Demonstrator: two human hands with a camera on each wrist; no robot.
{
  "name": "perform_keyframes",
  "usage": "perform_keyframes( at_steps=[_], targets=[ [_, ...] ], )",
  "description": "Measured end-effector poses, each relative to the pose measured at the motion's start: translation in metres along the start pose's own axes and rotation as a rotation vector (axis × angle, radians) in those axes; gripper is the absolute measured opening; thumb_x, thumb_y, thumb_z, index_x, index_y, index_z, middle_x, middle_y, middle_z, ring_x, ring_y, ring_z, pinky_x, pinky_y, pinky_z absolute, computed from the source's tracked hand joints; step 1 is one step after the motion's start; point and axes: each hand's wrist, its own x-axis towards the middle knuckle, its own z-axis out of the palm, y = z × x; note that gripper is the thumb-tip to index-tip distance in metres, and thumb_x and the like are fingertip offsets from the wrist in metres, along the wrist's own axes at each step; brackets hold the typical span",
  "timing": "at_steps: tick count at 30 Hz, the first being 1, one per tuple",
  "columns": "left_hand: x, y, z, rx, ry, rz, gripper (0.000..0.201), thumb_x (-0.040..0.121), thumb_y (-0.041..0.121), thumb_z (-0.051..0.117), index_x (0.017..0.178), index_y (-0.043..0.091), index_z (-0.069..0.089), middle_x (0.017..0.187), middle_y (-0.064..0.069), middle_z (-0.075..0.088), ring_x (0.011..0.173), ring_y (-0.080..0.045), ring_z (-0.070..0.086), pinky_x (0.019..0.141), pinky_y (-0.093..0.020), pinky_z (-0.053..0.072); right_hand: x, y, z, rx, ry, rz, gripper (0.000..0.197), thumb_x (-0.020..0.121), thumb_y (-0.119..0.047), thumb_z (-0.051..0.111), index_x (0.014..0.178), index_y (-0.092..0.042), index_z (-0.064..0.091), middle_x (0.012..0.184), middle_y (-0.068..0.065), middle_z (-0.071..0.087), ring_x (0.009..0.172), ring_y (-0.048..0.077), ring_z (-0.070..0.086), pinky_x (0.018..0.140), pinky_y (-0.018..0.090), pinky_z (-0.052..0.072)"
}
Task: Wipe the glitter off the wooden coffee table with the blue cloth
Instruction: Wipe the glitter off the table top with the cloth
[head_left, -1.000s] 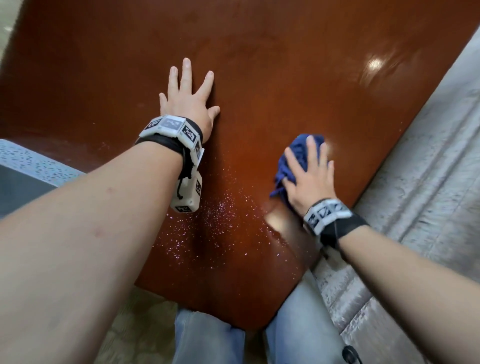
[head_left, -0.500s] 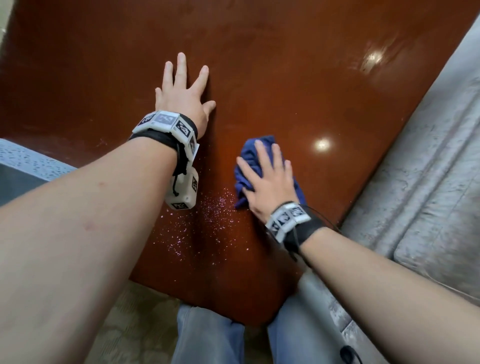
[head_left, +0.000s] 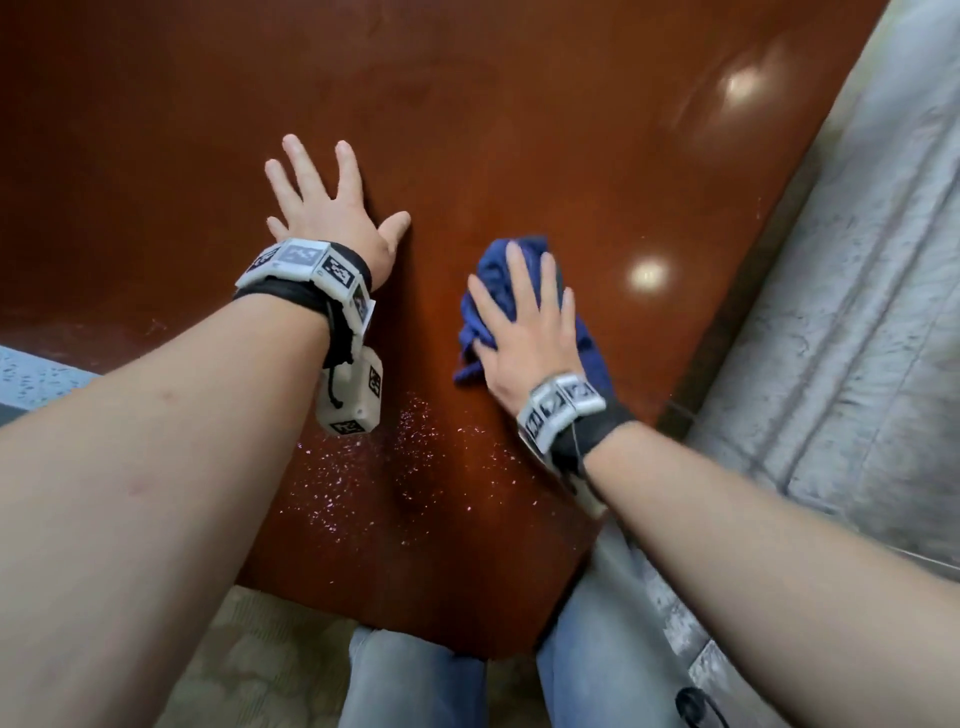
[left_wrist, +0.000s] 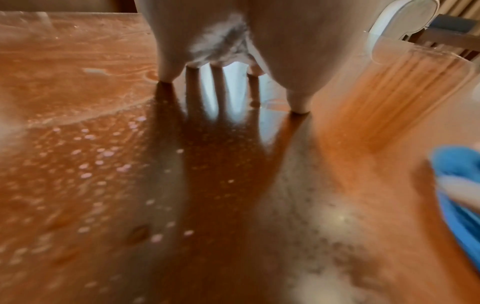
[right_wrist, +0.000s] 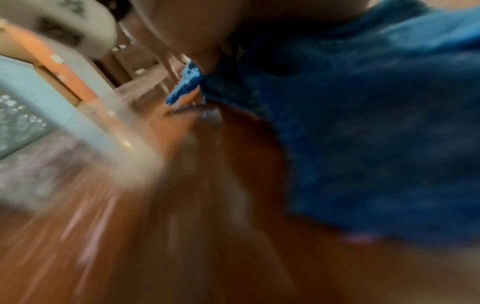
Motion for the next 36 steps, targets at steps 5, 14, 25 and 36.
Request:
perform_keyframes(
  at_steps=[5,14,25,36],
  targets=[
    [-0.006,0.046,0.009,-0.006,-0.003,-0.076,0.09,0.088,0.065,0.049,0.154,0.029,-0.001,0.158,-0.019,-0.018,0.144,-0.044,-0.012,0.113,-0.059,0.012,-0.034,0.09,0.002,0.105,0.103,0.247,0.064,0.086,-0.036,0.053,0.145,-0.031,0.03,0.158,0.012,0.006,0.142,0.042,0.003,0.109,0.061,0.014],
    [-0.018,0.108,0.023,-0.01,-0.054,-0.079,0.085,0.09,0.065,0.043,0.153,0.035,-0.006,0.157,-0.018,-0.022,0.143,-0.044,-0.016,0.111,-0.064,0.01,0.048,0.111,-0.04,0.087,0.211,0.217,0.064,0.087,-0.039,0.047,0.146,-0.034,0.025,0.158,0.009,0.0,0.142,0.042,-0.002,0.111,0.058,0.01],
    [-0.015,0.168,0.023,-0.033,-0.06,-0.162,0.086,0.089,0.07,0.038,0.152,0.035,-0.009,0.157,-0.019,-0.022,0.143,-0.046,-0.016,0.109,-0.067,0.01,0.066,0.211,-0.064,0.223,0.327,0.38,0.061,0.088,-0.037,0.047,0.146,-0.026,0.031,0.157,0.014,0.005,0.141,0.044,0.002,0.112,0.057,0.015],
    [-0.016,0.167,0.023,-0.052,-0.07,-0.176,0.087,0.088,0.071,0.039,0.152,0.036,-0.01,0.157,-0.018,-0.024,0.143,-0.045,-0.018,0.11,-0.065,0.01,0.003,0.197,-0.036,0.118,0.101,0.014,0.065,0.087,-0.033,0.054,0.146,-0.029,0.028,0.158,0.009,0.003,0.143,0.041,-0.003,0.111,0.059,0.007]
  ],
)
